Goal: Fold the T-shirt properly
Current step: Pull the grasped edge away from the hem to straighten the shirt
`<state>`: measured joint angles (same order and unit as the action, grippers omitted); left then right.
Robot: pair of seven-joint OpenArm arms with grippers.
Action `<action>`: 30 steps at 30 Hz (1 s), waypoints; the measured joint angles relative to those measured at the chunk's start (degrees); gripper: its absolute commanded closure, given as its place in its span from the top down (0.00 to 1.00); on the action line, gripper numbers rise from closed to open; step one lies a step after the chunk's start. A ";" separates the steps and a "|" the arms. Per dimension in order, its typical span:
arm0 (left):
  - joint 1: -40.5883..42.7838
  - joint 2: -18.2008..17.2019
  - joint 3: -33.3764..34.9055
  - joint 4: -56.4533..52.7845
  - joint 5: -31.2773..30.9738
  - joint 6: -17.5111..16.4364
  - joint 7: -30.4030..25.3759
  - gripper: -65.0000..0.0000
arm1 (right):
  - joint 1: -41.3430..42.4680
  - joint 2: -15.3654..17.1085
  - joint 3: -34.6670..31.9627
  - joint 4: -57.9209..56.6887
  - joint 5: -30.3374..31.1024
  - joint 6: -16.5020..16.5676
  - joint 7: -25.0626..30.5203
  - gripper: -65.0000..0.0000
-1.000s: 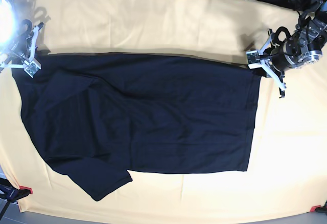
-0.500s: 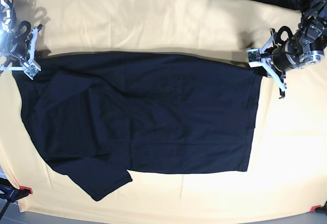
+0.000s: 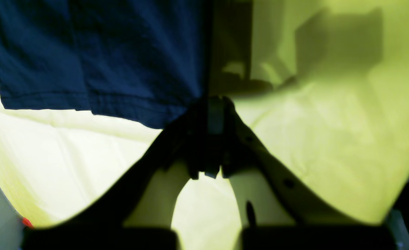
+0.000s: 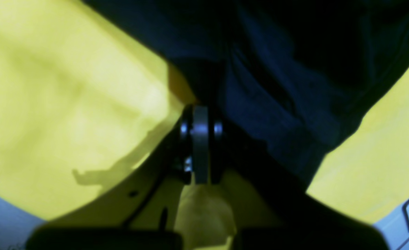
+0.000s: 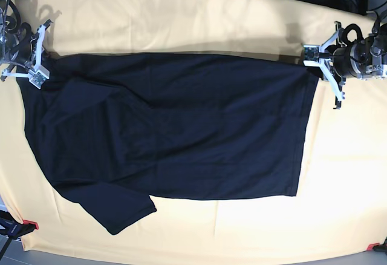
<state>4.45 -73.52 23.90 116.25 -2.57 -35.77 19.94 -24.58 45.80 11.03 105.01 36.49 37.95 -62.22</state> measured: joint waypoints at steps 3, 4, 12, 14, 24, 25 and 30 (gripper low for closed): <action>0.02 -0.55 0.00 1.05 -2.19 -3.56 0.00 0.00 | -0.20 0.57 0.00 0.00 1.46 0.02 -1.57 0.00; 0.02 -0.66 0.00 1.55 -2.19 -3.93 0.02 0.00 | -0.22 0.59 0.00 0.04 1.66 0.00 -2.38 0.00; 0.00 -0.68 0.00 4.33 -2.21 -4.15 0.02 0.00 | -4.04 2.32 0.02 6.58 5.33 0.79 -8.02 0.00; 0.00 -1.16 0.00 4.31 -3.04 -4.15 0.22 0.00 | -5.22 3.17 0.22 8.37 5.42 0.44 -8.15 0.00; 0.02 -6.82 0.00 4.66 -7.39 -4.15 0.00 0.00 | -8.28 5.16 0.35 10.49 5.51 0.00 -10.32 0.00; 0.04 -7.56 0.00 4.98 -7.37 -4.15 0.00 0.00 | -8.41 5.25 0.35 10.49 5.51 0.02 -10.36 0.00; 0.15 -12.37 0.00 8.66 -8.76 -4.15 0.00 0.00 | -9.86 7.61 0.37 10.54 5.55 0.00 -10.47 0.00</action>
<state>4.60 -85.89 23.90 124.90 -11.33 -39.92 19.94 -34.44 53.41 11.40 115.55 42.04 37.95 -72.69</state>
